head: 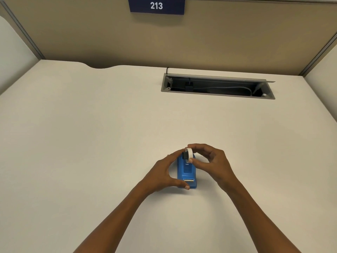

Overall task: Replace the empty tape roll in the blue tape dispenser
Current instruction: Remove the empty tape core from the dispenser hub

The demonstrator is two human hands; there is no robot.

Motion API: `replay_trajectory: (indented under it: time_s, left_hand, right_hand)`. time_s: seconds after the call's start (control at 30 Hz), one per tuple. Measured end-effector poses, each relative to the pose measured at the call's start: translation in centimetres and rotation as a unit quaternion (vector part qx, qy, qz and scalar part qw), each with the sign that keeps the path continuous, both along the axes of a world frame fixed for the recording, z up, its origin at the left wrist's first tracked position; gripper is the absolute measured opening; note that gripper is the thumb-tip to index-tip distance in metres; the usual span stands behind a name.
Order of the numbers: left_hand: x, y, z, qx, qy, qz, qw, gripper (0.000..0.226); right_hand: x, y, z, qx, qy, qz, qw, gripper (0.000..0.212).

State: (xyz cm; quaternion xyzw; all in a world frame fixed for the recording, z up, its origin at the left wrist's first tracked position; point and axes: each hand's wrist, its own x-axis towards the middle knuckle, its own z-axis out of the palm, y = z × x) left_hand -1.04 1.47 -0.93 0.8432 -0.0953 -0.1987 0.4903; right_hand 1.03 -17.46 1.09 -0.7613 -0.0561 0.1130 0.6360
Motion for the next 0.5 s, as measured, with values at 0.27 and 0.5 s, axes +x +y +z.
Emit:
replay_trajectory:
  time_s: [0.27,0.5]
  left_hand:
    - [-0.1,0.1,2.3,-0.057,-0.038,0.081,0.994,0.084]
    - [-0.1,-0.8,5.1,-0.187,-0.080,0.166,0.965,0.035]
  right_hand:
    - [-0.2,-0.2,1.4,0.036,0.018,-0.040,0.998,0.031]
    - [-0.4,0.4,2.2,0.060,0.043,-0.065,0.995,0.029]
